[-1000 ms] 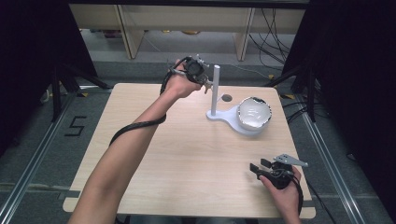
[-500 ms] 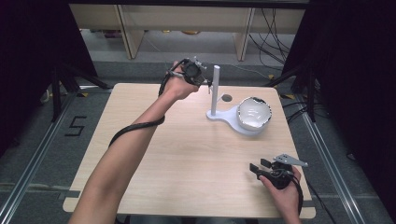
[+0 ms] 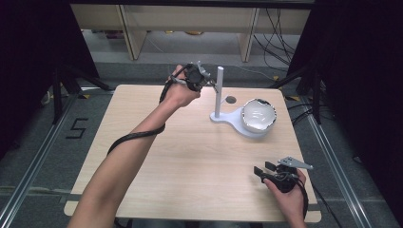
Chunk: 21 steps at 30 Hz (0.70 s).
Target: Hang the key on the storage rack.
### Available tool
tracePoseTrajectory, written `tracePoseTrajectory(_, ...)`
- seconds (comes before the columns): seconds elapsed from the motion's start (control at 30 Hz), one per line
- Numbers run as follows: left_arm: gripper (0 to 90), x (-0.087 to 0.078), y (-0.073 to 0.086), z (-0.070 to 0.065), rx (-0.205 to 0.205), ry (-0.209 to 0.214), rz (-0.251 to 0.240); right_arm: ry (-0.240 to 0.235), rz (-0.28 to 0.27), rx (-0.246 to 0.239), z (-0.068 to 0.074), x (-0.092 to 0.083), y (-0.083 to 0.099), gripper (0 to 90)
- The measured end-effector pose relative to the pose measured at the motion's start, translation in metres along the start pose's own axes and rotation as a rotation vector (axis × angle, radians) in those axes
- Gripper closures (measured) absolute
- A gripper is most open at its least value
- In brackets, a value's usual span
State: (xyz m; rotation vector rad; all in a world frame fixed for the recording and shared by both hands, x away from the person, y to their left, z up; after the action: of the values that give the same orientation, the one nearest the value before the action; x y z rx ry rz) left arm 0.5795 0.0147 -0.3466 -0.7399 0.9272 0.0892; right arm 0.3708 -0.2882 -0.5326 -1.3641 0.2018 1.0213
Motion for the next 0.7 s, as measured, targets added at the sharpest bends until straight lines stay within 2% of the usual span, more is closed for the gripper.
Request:
tracePoseTrajectory(0.03, 81.5, -0.0011, -0.0005, -0.0012, 0.015, -0.003, 0.006, -0.002, -0.006, 0.003, 0.0002, 0.0008, -0.0001, 39.9)
tracePoseTrajectory(0.13, 81.5, -0.0021, -0.0019, -0.0047, 0.026, 0.003, 0.015, 0.008, 0.001, 0.002, -0.0002, 0.0003, 0.0, 39.9)
tracePoseTrajectory(0.27, 81.5, -0.0003, -0.0011, -0.0053, 0.025, 0.002, 0.025, -0.004, 0.003, 0.004, 0.0004, -0.0002, 0.0003, 39.9)
tracePoseTrajectory(0.4, 81.5, 0.0008, -0.0011, -0.0068, 0.036, -0.006, 0.031, 0.007, -0.002, 0.009, -0.0009, 0.0011, 0.0001, 39.9)
tracePoseTrajectory(0.43, 81.5, 0.0011, -0.0011, -0.0074, 0.039, -0.01, 0.032, 0.009, -0.008, -0.014, -0.0028, 0.0016, -0.0004, 39.9)
tracePoseTrajectory(0.5, 81.5, 0.0015, -0.0009, -0.0096, 0.046, -0.014, 0.032, -0.01, -0.001, 0.021, 0.001, 0.0004, 0.0003, 39.9)
tracePoseTrajectory(0.6, 81.5, 0.0011, -0.0009, -0.0105, 0.054, -0.017, 0.032, -0.01, -0.001, 0.021, 0.001, 0.0005, 0.0003, 39.9)
tracePoseTrajectory(0.67, 81.5, 0.0009, -0.001, -0.0107, 0.053, -0.018, 0.031, 0.004, -0.009, 0.001, -0.0008, 0.0014, 0.0001, 39.9)
tracePoseTrajectory(0.7, 81.5, 0.001, -0.001, -0.0105, 0.053, -0.018, 0.033, 0.009, -0.002, 0.008, -0.0003, 0.0013, 0.0001, 40.0)
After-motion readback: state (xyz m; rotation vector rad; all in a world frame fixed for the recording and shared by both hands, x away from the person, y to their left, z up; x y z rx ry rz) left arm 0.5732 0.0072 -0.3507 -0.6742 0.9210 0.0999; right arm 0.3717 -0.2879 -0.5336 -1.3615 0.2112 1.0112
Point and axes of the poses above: each handheld gripper's, and its own axes: x roughly forward along the jaws, y roughly out of its underside, z roughly to its left, the point moved 3 cm from there along x, roughly forward along the jaws, and after that the axes turned 8 degrees about z, right-handed, at the moved point
